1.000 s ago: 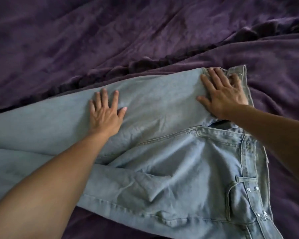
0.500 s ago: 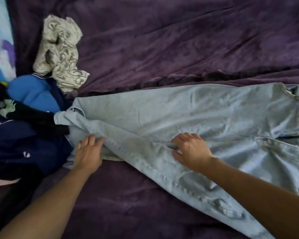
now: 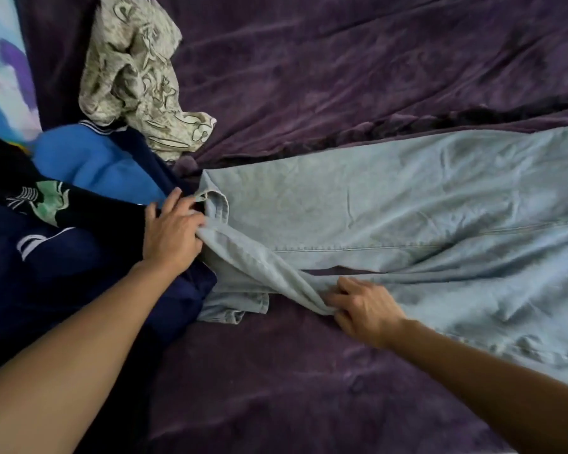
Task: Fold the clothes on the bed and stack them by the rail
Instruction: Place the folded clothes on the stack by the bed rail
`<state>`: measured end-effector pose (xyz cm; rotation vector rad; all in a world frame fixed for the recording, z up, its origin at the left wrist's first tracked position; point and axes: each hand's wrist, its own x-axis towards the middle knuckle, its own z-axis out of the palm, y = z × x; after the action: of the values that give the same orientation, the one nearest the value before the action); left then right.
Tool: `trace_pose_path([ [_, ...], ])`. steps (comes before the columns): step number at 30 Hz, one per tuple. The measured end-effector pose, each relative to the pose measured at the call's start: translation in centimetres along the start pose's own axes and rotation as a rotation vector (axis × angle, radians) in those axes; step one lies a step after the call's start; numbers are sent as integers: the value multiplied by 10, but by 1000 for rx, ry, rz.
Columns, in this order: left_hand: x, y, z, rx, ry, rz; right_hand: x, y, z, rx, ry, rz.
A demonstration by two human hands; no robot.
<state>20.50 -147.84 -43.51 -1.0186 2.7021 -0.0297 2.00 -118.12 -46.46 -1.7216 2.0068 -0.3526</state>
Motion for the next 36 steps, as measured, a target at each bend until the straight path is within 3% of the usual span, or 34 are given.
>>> trace_pose_path([
  [2,-14,4,-13,-50,-177,195,-27,-10,1,-16,-162,16],
  [5,-58,20,-17,-37,-602,367,-48,-23,10,-36,-541,141],
  [8,-68,13,-18,-188,-1013,235,-31,-28,5,6,-781,196],
  [9,-57,8,-20,-317,-963,153,-19,-26,0,34,-783,217],
  [10,-42,4,-21,-422,-747,76,-6,-22,-6,49,-728,246],
  [11,-24,1,-20,-466,-422,8,10,-14,-12,48,-603,278],
  [12,-6,1,-20,-453,-103,-56,28,-5,-17,35,-416,307],
  [13,10,4,-19,-437,113,-116,47,6,-22,15,-205,320],
  [14,27,9,-14,-452,193,-206,67,16,-26,-6,-29,319],
  [16,56,27,3,-508,47,-433,103,33,-25,-47,111,330],
  [19,71,47,34,-519,-140,-604,130,43,-1,-103,-70,392],
  [25,82,-25,18,-644,22,-383,115,66,15,-144,-100,347],
  [29,66,-85,-2,-357,51,-579,118,55,19,-146,-146,395],
  [32,40,-50,-7,-239,141,-255,120,39,21,-136,-169,430],
  [36,-17,46,6,-308,53,218,89,18,14,-24,-78,419],
])
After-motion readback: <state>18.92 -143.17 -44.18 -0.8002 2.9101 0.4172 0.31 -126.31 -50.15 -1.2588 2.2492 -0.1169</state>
